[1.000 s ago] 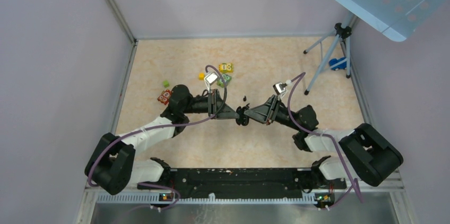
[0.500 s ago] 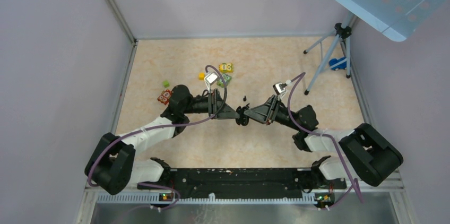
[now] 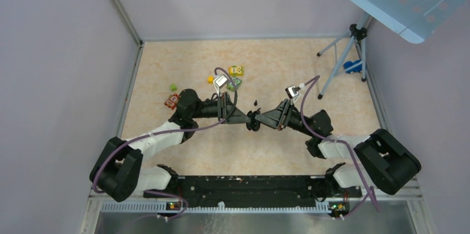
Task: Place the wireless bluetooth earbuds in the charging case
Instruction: Pass from the right arm to the left
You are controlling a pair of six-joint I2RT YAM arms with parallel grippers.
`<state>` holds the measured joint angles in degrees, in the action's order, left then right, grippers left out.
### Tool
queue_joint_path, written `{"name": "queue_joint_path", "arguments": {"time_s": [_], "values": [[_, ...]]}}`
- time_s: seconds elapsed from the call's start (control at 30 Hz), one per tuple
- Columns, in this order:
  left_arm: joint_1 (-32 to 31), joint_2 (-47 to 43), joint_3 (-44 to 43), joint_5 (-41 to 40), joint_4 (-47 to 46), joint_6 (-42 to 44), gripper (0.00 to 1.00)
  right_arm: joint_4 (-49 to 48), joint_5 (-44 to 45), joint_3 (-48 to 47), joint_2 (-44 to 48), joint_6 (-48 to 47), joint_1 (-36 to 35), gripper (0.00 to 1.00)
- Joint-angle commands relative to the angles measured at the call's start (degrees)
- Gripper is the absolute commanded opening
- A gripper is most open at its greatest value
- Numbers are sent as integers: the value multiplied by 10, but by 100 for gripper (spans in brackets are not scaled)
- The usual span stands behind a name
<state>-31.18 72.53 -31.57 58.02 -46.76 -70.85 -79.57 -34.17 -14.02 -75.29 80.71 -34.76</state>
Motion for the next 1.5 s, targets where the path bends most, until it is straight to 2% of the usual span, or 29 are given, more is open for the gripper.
{"name": "queue_joint_path", "arguments": {"time_s": [0.0,0.3,0.5,0.67,0.8,0.87,0.93,0.97,1.0,1.03,1.1,1.27,1.37,1.47], "values": [[-2,-2,5,0,-42,-5,40,-47,2,-10,-2,-2,-6,0],[-2,-2,5,-2,-47,-11,29,-50,2,-9,-3,-2,-6,0],[-2,-2,5,-4,-46,-11,16,-44,2,-8,-3,-2,-6,0],[-1,-5,1,-6,-8,10,2,-20,2,-10,2,-8,-6,37],[0,-13,-11,-10,58,49,0,58,9,-13,33,-39,-6,53],[4,-23,-20,-17,101,75,0,132,19,-21,64,-69,-6,57],[9,-31,-30,-23,144,105,0,240,33,-36,105,-111,-4,59],[12,-34,-35,-26,166,116,0,301,44,-47,138,-136,-3,64],[16,-36,-41,-29,188,129,0,403,59,-61,163,-164,-2,65],[18,-38,-47,-31,210,142,0,455,81,-78,191,-194,0,69],[23,-41,-56,-34,244,163,0,659,142,-119,237,-254,2,75],[28,-43,-69,-47,304,202,0,999,344,-219,309,-330,14,75],[28,-42,-75,-55,337,225,0,1132,469,-250,340,-341,26,72],[28,-36,-66,-49,314,216,0,1257,579,-271,356,-318,48,68]]}}
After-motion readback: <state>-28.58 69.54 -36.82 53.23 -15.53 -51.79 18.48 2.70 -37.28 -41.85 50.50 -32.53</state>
